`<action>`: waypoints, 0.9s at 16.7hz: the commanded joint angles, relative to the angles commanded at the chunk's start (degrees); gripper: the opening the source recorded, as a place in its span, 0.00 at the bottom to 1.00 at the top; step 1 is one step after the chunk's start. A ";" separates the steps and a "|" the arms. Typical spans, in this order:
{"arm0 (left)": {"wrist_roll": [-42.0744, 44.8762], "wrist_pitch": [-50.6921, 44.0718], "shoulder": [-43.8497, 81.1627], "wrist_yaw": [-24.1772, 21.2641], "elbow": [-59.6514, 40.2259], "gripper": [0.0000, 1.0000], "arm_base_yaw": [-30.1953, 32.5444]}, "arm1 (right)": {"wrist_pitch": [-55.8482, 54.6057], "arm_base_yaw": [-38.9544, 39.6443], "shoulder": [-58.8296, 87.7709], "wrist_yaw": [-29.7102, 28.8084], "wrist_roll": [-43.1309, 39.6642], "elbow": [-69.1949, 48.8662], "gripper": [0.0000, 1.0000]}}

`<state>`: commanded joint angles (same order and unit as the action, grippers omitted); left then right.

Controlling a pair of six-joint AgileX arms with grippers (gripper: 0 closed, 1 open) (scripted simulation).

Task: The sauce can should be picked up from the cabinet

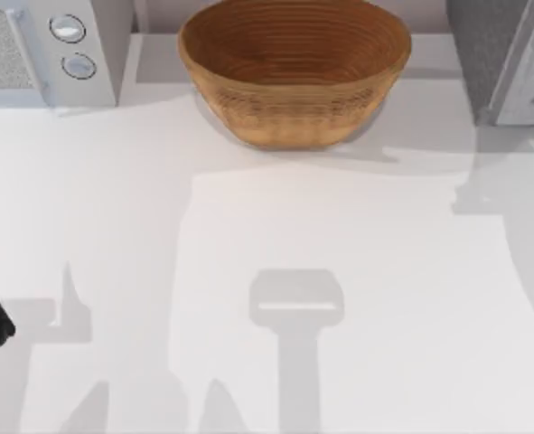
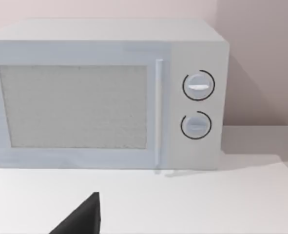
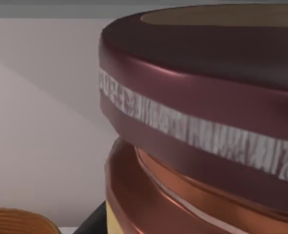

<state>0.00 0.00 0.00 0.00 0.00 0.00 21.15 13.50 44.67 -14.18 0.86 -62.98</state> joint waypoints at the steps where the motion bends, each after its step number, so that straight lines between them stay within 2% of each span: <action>1: 0.00 0.00 0.00 0.00 0.00 1.00 0.00 | -1.93 -1.35 -4.30 1.35 -0.06 7.67 0.00; 5: 0.00 0.00 0.00 0.00 0.00 1.00 0.00 | -9.65 -6.46 -21.06 6.73 -0.36 35.29 0.00; 8: 0.00 0.00 0.00 0.00 0.00 1.00 0.00 | -15.12 -9.81 -32.63 10.39 -0.58 50.04 0.00; 11: 0.00 0.00 0.00 0.00 0.00 1.00 0.00 | -19.28 -12.31 -41.07 13.07 -0.76 59.27 0.00; 15: 0.00 0.00 0.00 0.00 0.00 1.00 0.00 | -21.15 -13.50 -44.67 14.18 -0.86 62.99 0.00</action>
<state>0.00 0.00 0.00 0.00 0.00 0.00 0.00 0.00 0.00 0.00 0.00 0.00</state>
